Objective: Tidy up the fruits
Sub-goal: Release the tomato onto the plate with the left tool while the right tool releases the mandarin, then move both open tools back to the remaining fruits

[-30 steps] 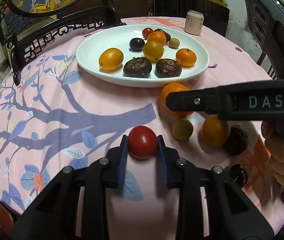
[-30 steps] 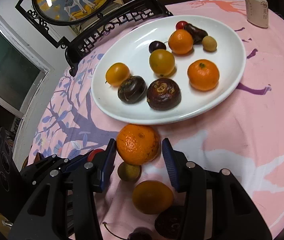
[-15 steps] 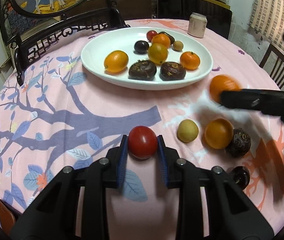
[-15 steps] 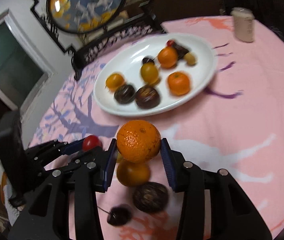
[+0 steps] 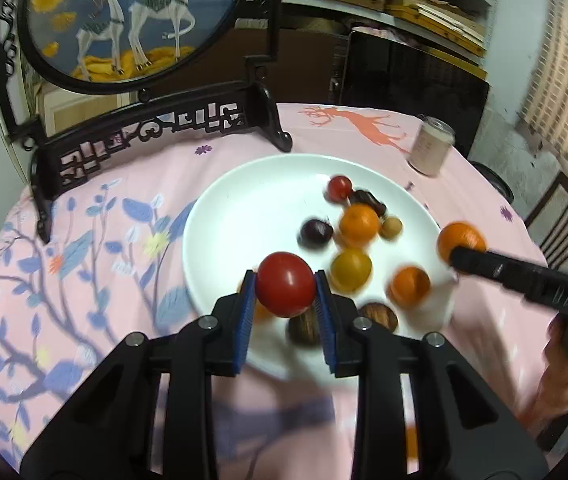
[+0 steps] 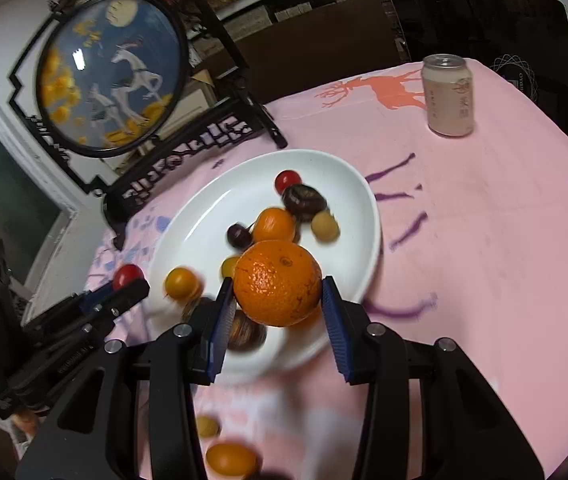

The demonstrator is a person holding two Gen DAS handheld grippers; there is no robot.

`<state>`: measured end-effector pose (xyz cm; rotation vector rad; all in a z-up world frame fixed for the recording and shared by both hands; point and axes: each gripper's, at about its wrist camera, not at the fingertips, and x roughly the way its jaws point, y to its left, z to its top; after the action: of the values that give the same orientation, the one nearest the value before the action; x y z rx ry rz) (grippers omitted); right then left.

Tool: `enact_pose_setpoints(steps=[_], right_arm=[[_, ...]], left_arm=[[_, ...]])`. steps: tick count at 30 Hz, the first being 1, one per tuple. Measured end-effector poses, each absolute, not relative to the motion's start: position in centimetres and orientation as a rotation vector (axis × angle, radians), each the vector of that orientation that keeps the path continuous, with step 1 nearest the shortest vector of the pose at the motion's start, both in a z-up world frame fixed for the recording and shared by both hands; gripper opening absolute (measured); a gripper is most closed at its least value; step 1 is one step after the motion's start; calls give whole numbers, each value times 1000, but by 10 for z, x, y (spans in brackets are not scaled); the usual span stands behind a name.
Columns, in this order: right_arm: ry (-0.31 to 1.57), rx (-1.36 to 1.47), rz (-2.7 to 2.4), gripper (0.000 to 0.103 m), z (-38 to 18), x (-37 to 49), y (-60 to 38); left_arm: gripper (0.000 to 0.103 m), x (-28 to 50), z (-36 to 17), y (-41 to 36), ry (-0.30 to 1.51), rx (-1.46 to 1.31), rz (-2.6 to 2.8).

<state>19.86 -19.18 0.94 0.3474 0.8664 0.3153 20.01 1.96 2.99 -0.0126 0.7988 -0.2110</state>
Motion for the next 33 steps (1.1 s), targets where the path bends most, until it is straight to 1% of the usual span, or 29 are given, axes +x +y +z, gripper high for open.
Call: enact_pose_setpoints(steps=[3,4,5,6,11,13,14,15,19,24,29,33], right_arm=[[874,359,300,45,-3,221,-188],[878,367,304,45,-7,225,-188],[888,376,311,48,-10,228,-188],[895,385,317,48,-12,229,-188],[858,416,345,48,-1,215,-197],[847,408,363,48,6,201,-198],[838,400,369,48,9,193,-199],[830,391,370,48,11,185,-200],[823,386,387,48,12,146,-208],[816,380,387,48,3,104,-222],[822,386,384,48,0,97,-225],[848,394,373,49,-4,100,-226]], left_arm=[[30,225,22,17,812,-11,-177],[31,231,19,16,818,-16,-175],[44,233,16,16,819,-22,-172],[53,233,13,17,816,-23,-168],[54,220,16,17,796,1,-165],[59,207,19,22,789,-15,-167],[65,197,20,25,781,-19,-161],[66,189,19,27,776,-19,-157],[66,147,9,34,788,-15,-179],[66,96,-6,23,788,56,-225],[66,75,-9,7,751,121,-280],[66,73,-18,-7,761,197,-313]])
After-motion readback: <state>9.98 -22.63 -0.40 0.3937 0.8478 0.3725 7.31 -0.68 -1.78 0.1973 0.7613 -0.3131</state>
